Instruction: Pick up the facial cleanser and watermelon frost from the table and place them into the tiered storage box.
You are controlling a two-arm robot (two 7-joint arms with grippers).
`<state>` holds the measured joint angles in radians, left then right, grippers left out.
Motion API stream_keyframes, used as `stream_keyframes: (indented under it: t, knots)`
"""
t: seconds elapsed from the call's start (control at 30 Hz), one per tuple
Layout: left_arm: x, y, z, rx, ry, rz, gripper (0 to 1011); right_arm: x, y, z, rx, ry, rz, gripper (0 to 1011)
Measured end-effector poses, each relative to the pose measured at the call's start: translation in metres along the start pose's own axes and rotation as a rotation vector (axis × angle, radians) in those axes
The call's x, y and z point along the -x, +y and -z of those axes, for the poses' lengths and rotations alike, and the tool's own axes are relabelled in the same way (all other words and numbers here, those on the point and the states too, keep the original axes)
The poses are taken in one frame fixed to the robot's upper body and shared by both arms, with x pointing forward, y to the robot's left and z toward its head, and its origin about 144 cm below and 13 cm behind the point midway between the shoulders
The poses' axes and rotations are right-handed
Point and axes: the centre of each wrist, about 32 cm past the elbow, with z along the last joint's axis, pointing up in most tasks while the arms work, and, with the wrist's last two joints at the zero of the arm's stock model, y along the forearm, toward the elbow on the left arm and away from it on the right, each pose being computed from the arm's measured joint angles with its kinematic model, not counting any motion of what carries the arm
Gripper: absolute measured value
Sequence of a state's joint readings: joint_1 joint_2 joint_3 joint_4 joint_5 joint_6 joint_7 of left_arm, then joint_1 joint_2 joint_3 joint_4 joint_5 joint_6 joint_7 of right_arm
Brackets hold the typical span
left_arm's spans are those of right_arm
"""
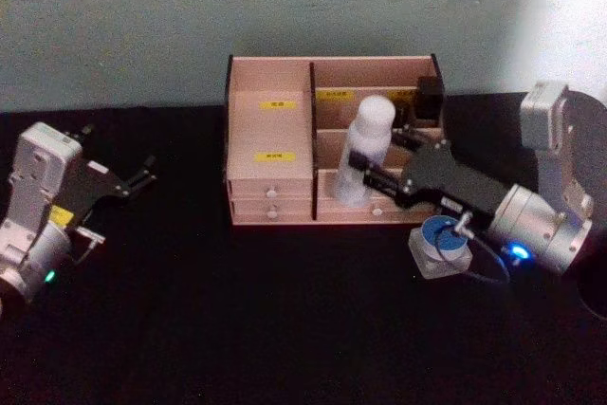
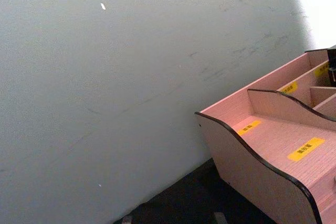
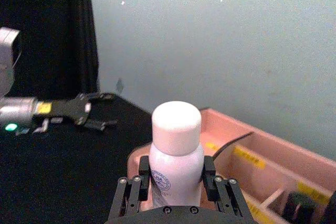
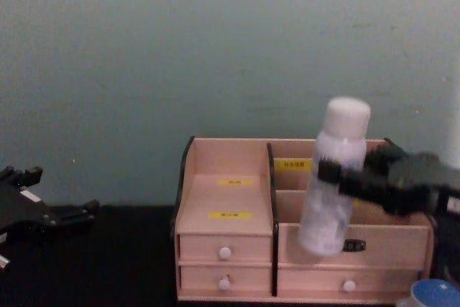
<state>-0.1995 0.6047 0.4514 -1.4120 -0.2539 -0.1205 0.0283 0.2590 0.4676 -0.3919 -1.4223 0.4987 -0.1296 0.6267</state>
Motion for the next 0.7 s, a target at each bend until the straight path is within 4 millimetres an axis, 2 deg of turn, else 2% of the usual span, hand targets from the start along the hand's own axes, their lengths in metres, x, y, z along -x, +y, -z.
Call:
stream_keyframes:
  t: [0.37,0.7]
  knots:
    - [0.000,0.000,0.000,0.000,0.000,0.000,1001,-0.019,0.018,-0.017,-0.076,-0.033,0.079,593]
    - [0.000,0.000,0.000,0.000,0.000,0.000,1001,-0.033,0.035,-0.014,-0.096,-0.064,0.124,593]
